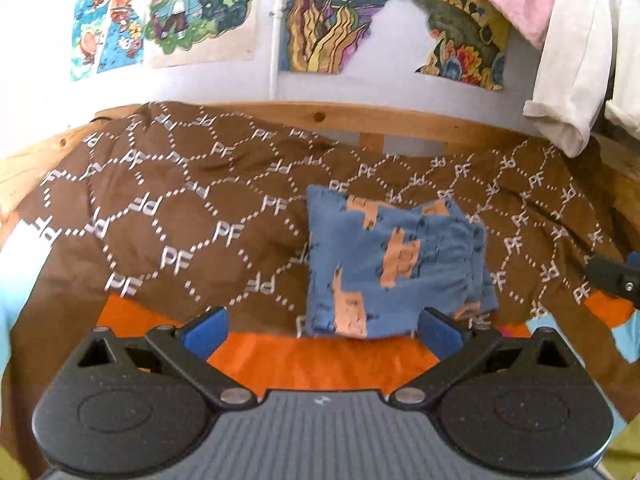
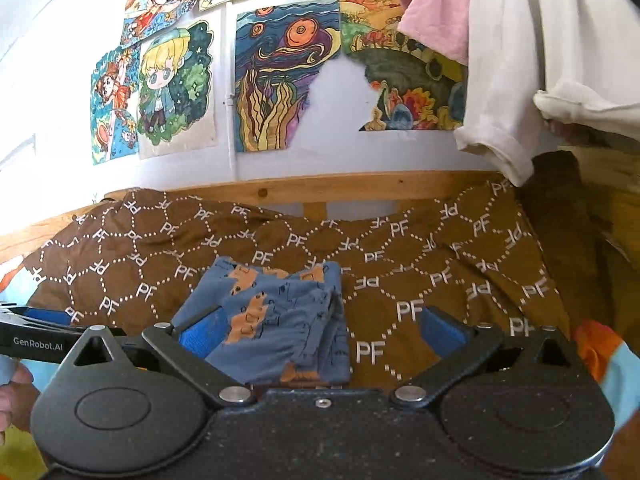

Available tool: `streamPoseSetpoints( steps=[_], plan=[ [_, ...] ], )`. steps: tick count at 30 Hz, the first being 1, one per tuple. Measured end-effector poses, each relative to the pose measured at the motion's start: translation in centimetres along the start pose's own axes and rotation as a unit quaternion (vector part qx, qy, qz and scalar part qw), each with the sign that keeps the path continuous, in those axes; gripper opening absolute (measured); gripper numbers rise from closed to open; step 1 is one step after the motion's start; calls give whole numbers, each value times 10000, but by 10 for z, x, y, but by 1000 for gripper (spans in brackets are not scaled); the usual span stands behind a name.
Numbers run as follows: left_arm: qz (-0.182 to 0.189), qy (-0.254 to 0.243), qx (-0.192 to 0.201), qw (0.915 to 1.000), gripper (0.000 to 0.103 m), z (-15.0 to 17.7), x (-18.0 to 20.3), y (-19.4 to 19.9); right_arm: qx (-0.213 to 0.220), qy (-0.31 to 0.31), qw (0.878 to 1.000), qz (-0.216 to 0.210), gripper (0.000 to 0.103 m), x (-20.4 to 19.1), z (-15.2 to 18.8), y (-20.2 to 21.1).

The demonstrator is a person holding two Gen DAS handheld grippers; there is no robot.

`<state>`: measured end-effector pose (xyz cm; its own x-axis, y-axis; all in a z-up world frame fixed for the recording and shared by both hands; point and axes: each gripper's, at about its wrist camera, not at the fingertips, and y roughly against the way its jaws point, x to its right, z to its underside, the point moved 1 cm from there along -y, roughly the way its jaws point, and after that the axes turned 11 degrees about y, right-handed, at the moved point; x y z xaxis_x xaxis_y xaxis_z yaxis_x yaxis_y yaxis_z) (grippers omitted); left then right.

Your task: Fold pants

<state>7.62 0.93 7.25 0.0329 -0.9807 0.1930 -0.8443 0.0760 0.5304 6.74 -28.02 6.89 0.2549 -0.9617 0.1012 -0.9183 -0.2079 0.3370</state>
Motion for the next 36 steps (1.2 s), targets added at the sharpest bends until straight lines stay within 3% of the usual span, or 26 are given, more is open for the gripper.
streamPoseSetpoints(
  steps=[10,36],
  plan=[
    [-239,-45,-147,9996,103,21,-12,2,-388,-15,9992,-103,102,-15,31,-1],
    [-357,-91,-217,9991,103,25,-13,0,-579,-99,9982,-132,102,-13,38,-8]
  ],
)
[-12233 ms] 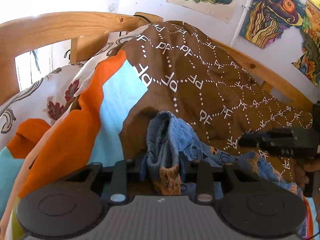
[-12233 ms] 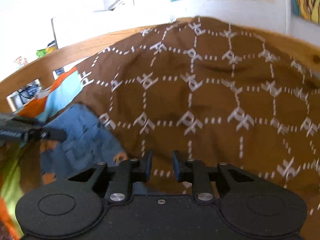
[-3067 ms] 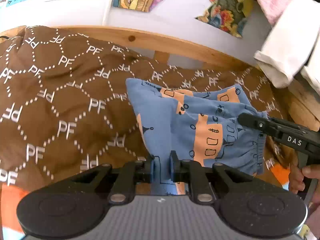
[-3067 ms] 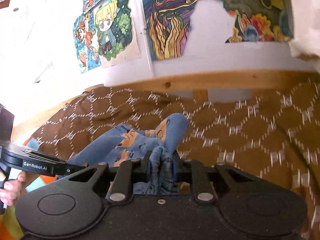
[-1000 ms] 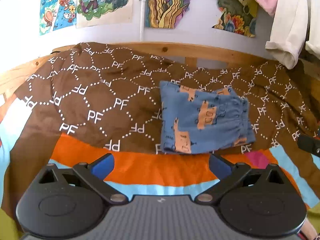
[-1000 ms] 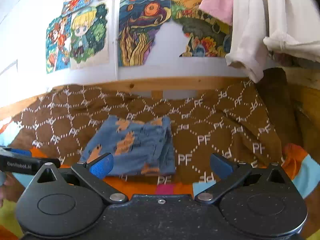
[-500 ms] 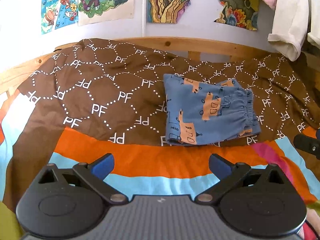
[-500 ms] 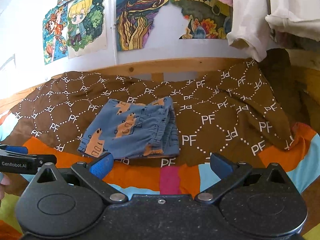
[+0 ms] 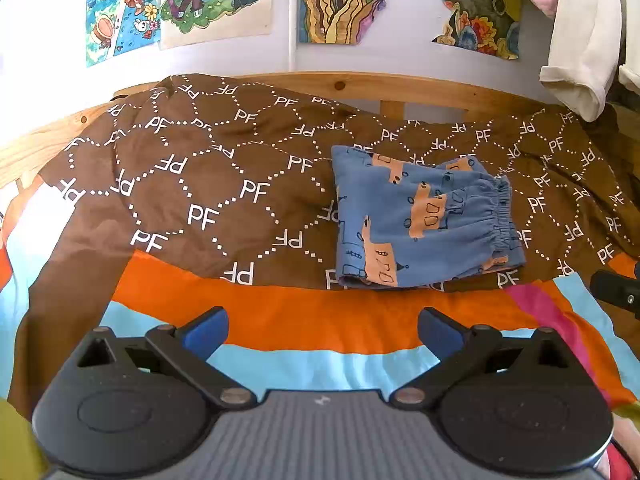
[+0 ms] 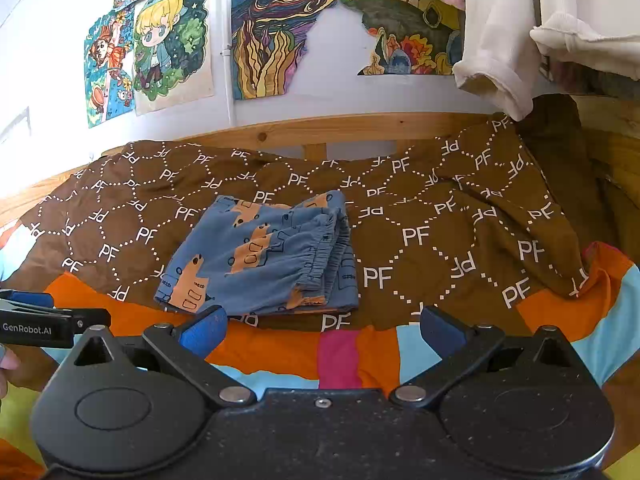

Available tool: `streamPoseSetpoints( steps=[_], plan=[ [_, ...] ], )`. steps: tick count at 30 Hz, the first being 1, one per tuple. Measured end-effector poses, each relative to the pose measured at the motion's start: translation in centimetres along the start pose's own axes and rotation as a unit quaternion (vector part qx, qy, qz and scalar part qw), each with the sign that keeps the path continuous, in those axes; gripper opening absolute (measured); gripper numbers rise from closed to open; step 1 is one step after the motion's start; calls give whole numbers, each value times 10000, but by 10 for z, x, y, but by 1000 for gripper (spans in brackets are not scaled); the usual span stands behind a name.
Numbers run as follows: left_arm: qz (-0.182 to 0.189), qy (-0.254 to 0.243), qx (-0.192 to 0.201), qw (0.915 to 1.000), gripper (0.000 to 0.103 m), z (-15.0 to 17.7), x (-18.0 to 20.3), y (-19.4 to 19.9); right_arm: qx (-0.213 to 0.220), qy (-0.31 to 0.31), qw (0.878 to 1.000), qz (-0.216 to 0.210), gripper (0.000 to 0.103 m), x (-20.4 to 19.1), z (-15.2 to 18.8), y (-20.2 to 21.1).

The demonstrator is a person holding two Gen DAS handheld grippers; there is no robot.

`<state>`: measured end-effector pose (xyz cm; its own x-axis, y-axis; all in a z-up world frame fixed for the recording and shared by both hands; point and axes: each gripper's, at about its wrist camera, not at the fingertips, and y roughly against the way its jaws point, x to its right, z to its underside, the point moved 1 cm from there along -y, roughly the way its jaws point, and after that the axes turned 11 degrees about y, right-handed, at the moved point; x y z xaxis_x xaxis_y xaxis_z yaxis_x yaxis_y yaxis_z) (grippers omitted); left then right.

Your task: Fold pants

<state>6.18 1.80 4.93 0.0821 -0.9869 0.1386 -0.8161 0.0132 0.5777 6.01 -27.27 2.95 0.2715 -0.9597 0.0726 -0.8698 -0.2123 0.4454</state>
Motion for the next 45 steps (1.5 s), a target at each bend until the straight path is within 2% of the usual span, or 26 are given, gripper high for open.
streamPoseSetpoints(
  steps=[15,25,45],
  plan=[
    [-84,-18,-58,9999,103,1,0,1,-25,11,10000,-1,102,-1,1,-1],
    [12,-82,-234,9997,103,4,3,0,-46,29,10000,-26,102,-2,2,-2],
    [31,-118,-172,9998,103,4,2,1,-65,41,10000,-40,102,-4,2,-2]
  ],
)
